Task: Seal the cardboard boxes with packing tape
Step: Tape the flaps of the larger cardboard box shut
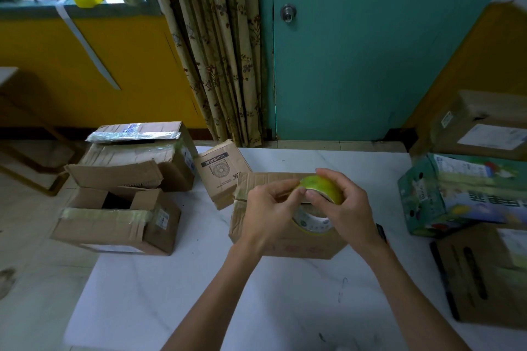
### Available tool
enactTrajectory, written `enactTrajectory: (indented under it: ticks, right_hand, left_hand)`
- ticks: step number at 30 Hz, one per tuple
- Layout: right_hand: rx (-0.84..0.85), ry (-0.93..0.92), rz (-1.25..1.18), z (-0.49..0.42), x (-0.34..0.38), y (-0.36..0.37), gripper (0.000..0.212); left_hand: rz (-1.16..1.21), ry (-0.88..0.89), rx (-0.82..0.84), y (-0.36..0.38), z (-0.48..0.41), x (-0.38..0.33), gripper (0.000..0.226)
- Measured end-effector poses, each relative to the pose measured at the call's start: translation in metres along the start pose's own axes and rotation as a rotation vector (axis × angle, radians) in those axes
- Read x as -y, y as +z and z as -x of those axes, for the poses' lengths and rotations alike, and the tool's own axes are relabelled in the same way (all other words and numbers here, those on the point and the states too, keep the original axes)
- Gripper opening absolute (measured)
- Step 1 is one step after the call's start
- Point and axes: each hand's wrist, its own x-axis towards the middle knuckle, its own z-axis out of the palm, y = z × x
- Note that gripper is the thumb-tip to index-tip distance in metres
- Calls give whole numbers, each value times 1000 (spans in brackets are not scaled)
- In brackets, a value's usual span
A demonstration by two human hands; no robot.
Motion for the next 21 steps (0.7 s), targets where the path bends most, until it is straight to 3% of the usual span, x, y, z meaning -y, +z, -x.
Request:
enactTrajectory:
  ticks: [4,10,21]
  right_hand:
    - [11,-210,274,6,2,3,71]
    - [-16,-445,501,5,-3,10,72]
    - [15,-481,652,4,-18,17,79]
  left_hand:
    - [27,-71,18,-2,-3,-5,12]
    - [44,-225,73,-1,-12,-12,13]
    - [-120,-260,55,3,-23,2,17]
